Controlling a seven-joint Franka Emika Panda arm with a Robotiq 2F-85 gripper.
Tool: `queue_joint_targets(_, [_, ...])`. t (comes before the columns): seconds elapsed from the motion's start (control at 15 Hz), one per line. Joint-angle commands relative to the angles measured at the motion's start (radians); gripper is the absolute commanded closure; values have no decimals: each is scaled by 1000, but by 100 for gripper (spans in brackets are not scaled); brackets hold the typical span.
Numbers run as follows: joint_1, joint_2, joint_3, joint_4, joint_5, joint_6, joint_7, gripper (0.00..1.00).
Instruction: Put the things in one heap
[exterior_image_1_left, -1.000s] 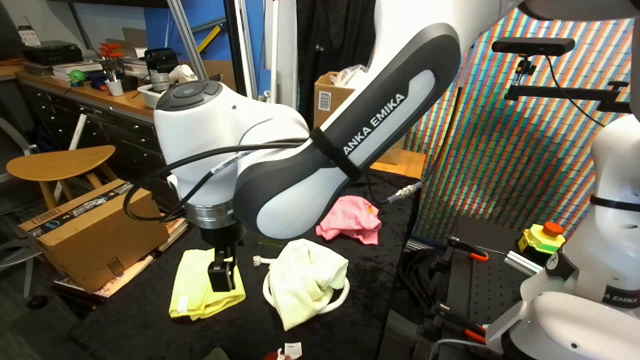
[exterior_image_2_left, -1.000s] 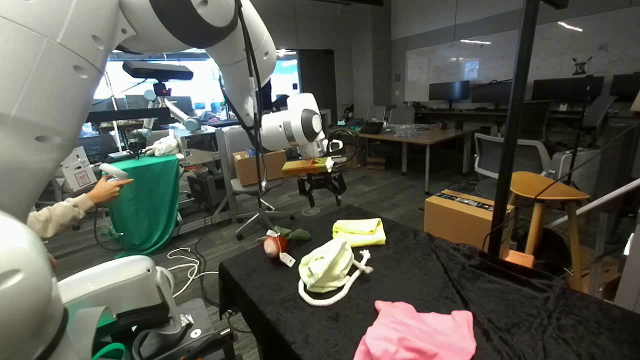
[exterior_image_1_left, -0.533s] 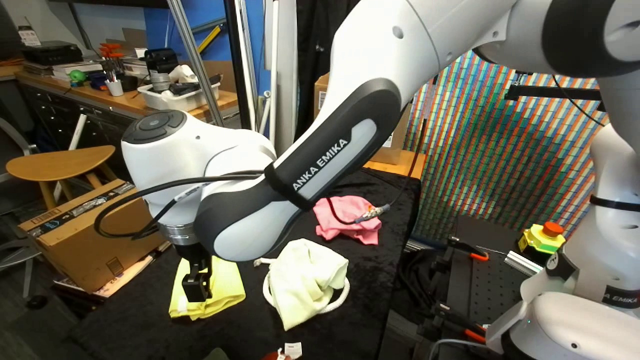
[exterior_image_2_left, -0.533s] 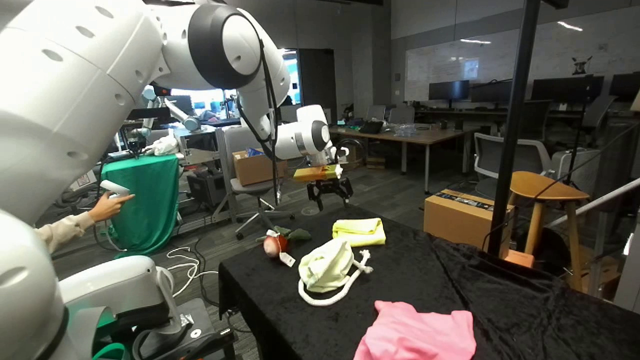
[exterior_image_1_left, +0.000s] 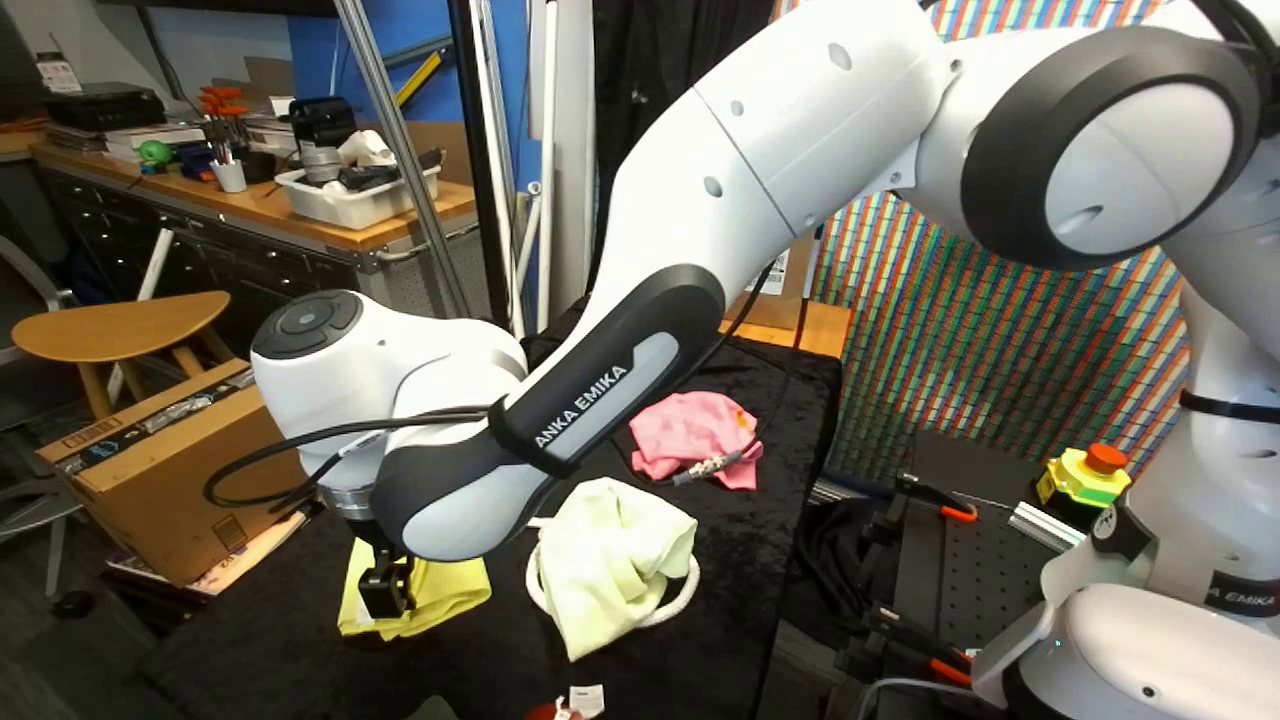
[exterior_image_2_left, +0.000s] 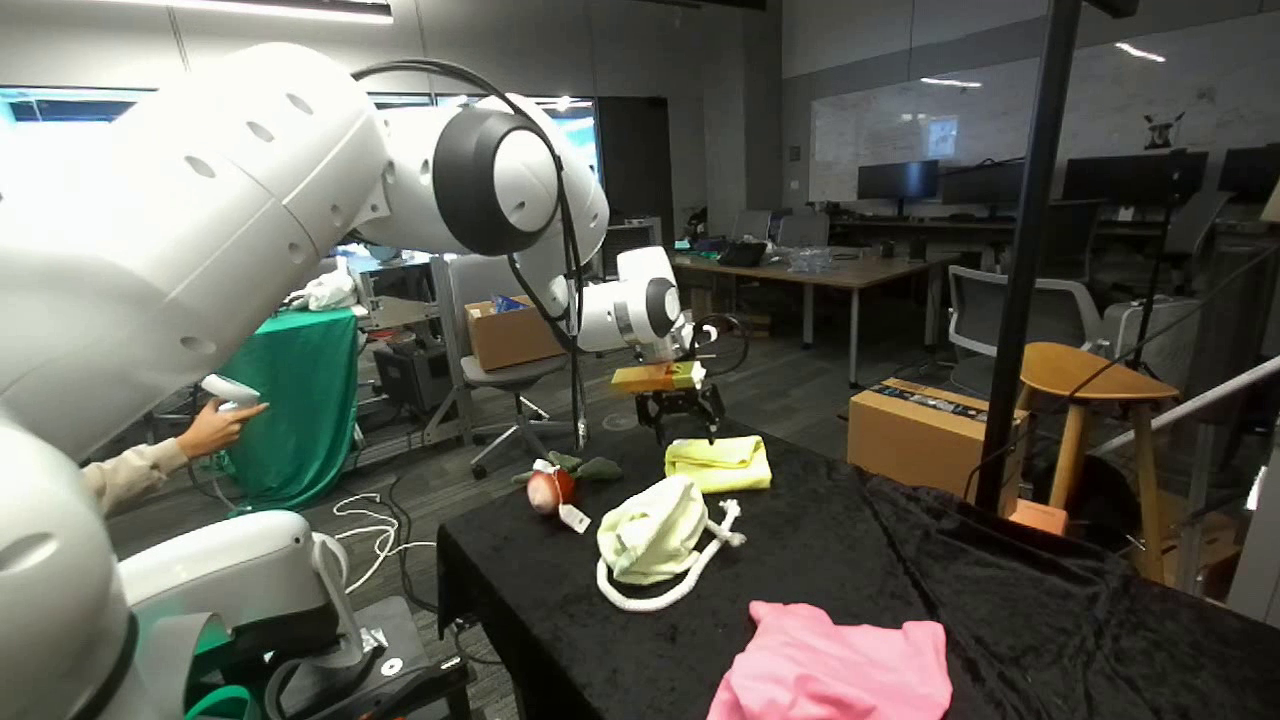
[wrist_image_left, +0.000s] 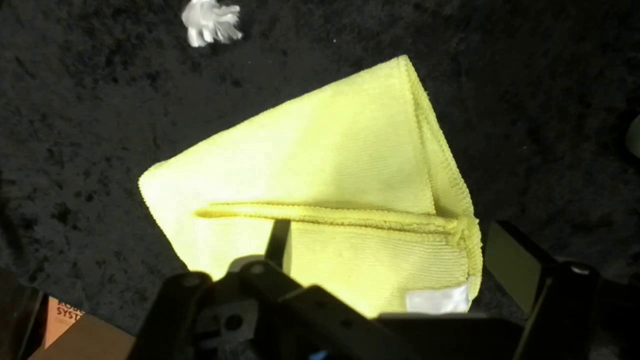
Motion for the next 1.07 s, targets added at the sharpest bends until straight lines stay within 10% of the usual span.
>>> queue_joint_targets(0.0, [12, 77, -6, 117, 21, -24, -21, 0])
queue_joint_targets(1.0, [21, 199, 3, 293, 95, -76, -28, 0])
